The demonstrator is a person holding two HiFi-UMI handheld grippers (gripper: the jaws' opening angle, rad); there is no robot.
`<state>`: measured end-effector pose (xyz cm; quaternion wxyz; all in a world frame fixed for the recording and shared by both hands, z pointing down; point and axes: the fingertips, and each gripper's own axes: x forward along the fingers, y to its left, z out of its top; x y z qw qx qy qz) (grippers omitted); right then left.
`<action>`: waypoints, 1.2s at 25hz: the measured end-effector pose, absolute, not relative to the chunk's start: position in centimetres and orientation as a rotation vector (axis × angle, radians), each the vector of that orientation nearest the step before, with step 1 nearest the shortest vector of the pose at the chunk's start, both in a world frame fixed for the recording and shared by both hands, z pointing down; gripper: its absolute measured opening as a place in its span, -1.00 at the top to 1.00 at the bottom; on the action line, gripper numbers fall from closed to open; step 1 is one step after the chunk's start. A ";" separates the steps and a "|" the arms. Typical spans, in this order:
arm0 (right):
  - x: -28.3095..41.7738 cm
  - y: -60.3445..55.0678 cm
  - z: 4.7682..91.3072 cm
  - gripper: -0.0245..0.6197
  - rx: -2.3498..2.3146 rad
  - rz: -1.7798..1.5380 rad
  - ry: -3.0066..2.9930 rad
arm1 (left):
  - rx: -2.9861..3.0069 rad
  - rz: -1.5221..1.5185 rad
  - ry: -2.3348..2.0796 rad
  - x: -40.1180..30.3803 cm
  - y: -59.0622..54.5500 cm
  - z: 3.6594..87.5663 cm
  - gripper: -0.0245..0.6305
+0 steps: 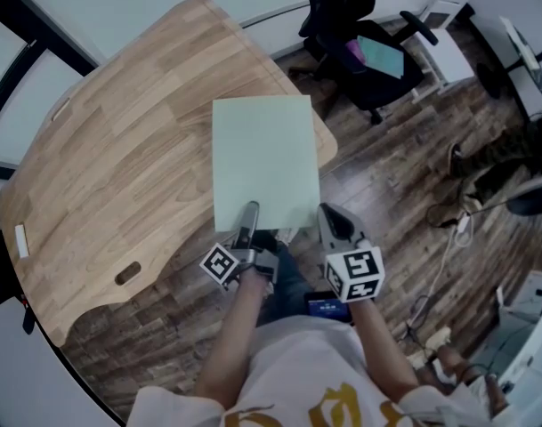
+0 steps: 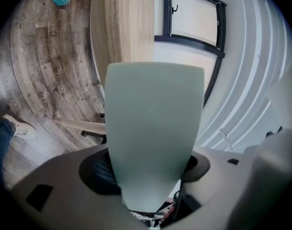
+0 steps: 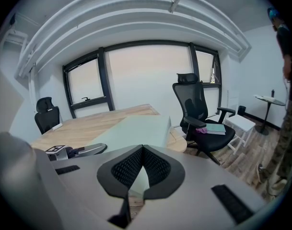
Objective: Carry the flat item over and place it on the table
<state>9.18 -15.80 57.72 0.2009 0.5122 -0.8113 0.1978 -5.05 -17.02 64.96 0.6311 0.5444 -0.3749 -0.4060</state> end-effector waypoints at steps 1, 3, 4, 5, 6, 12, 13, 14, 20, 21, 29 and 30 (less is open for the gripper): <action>9.1 -15.8 57.8 0.93 1.429 0.555 -2.265 | 1.244 -0.925 -0.863 -5.1 -17.1 65.0 0.04; 8.9 -15.8 57.9 0.93 1.425 0.557 -2.264 | 1.238 -0.921 -0.875 -5.2 -17.2 65.1 0.03; 8.7 -15.8 57.9 0.93 1.420 0.555 -2.266 | 1.233 -0.921 -0.879 -5.2 -17.3 65.1 0.03; 8.6 -15.9 57.9 0.93 1.415 0.555 -2.269 | 1.228 -0.921 -0.882 -5.2 -17.3 65.2 0.03; 8.5 -15.9 57.9 0.93 1.410 0.554 -2.272 | 1.224 -0.921 -0.885 -5.2 -17.3 65.2 0.02; 8.5 -15.9 58.0 0.93 1.425 0.557 -2.257 | 1.218 -0.909 -0.908 -5.2 -17.1 65.6 -0.02; 8.5 -15.9 58.0 0.93 1.426 0.557 -2.258 | 1.215 -0.902 -0.914 -5.2 -17.1 65.7 -0.04; 8.4 -15.9 58.0 0.93 1.425 0.559 -2.258 | 1.213 -0.893 -0.920 -5.2 -17.0 65.9 -0.05; 7.9 -15.7 57.7 0.93 1.414 0.553 -2.280 | 1.201 -0.858 -0.937 -5.2 -16.8 66.3 -0.17; 7.9 -15.7 57.6 0.93 1.414 0.548 -2.282 | 1.195 -0.853 -0.941 -5.2 -16.8 66.4 -0.17; 8.8 -15.5 57.3 0.93 1.440 0.560 -2.271 | 1.185 -0.769 -1.020 -5.8 -16.4 67.9 -0.37; 8.9 -15.5 57.3 0.93 1.443 0.561 -2.270 | 1.183 -0.768 -1.022 -5.8 -16.4 68.0 -0.37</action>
